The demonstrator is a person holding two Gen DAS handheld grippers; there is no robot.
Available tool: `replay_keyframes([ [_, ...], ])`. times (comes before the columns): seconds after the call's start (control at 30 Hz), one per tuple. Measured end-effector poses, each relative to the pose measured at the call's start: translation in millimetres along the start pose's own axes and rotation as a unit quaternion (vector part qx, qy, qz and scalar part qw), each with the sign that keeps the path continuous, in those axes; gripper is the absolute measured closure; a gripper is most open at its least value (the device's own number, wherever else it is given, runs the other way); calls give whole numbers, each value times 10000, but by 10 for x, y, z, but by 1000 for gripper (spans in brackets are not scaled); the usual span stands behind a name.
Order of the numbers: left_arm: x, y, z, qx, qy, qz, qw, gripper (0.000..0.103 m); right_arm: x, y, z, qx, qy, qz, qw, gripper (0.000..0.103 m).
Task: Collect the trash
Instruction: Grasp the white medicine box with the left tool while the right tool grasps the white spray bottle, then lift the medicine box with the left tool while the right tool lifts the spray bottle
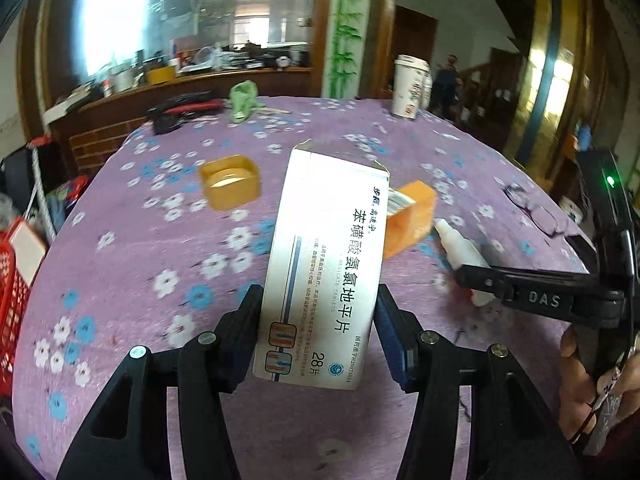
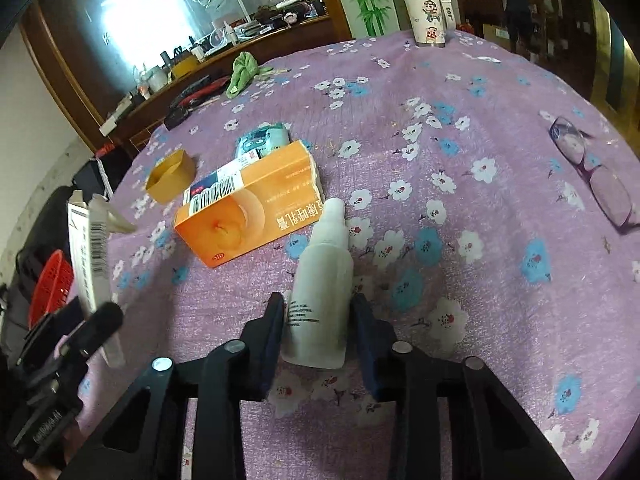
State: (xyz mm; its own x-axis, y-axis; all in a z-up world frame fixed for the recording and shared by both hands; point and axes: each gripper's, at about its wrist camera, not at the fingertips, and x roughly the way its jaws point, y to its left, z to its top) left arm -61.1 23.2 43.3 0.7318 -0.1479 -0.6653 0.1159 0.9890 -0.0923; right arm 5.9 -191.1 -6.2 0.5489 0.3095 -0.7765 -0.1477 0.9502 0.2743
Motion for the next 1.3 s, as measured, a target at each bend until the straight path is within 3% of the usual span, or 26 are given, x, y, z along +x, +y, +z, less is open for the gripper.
replay_keyframes([
  [0.53,53,215,-67,-458,138,29,9988,50,-267,630,-219,-824,-1104,337,9899,71],
  [0.93,81,213,-73,-442,194,10,9988,50,-113,681,-209,-1156,-29,319,9928,70],
  [1.3,83,214,-74,-441,187,-10,9988,50,81,775,-127,-1369,513,387,9885,67],
])
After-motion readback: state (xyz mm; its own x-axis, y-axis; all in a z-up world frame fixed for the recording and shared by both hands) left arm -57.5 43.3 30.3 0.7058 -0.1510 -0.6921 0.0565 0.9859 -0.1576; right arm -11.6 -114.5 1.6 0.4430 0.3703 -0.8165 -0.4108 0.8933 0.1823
